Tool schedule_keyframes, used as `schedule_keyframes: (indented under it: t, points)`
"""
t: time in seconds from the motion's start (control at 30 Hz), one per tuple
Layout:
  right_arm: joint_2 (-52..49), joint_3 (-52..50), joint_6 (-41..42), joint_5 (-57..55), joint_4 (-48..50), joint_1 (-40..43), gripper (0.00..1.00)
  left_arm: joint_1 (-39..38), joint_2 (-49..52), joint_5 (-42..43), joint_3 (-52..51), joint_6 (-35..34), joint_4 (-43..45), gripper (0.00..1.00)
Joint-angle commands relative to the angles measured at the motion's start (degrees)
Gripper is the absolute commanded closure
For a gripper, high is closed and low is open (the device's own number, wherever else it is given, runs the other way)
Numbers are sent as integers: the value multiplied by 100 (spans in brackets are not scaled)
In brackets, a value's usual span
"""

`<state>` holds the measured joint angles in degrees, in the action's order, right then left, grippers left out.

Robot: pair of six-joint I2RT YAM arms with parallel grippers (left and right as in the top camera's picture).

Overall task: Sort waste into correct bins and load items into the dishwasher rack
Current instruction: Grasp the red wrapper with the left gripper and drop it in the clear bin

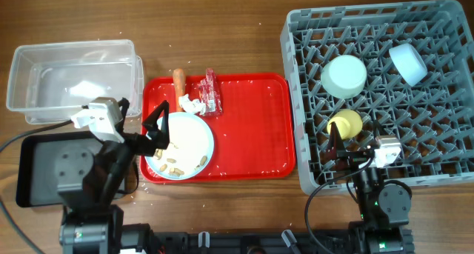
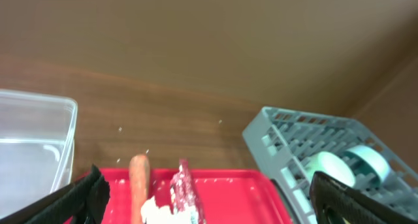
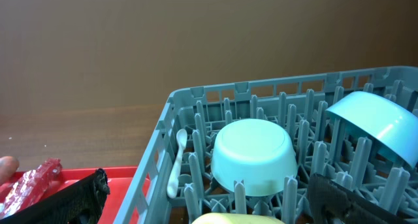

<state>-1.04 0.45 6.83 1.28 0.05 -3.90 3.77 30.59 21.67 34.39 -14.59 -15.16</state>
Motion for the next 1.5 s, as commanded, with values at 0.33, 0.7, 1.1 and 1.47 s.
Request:
schedule_keyframes:
  t: [0.33, 0.7, 1.1, 1.47]
  points:
    - [61, -15, 83, 72, 24, 28, 0, -505, 1799, 560, 1104, -361, -181, 1]
    - [61, -15, 81, 70, 24, 28, 0, -1943, 6137, 245, 3084, -299, -1351, 0]
    - [61, -15, 83, 70, 24, 28, 0, -2389, 7593, -2177, 3084, -525, -223, 1]
    - [61, -15, 81, 72, 24, 28, 0, -2400, 7672, -2044, 3359, -1021, -153, 89]
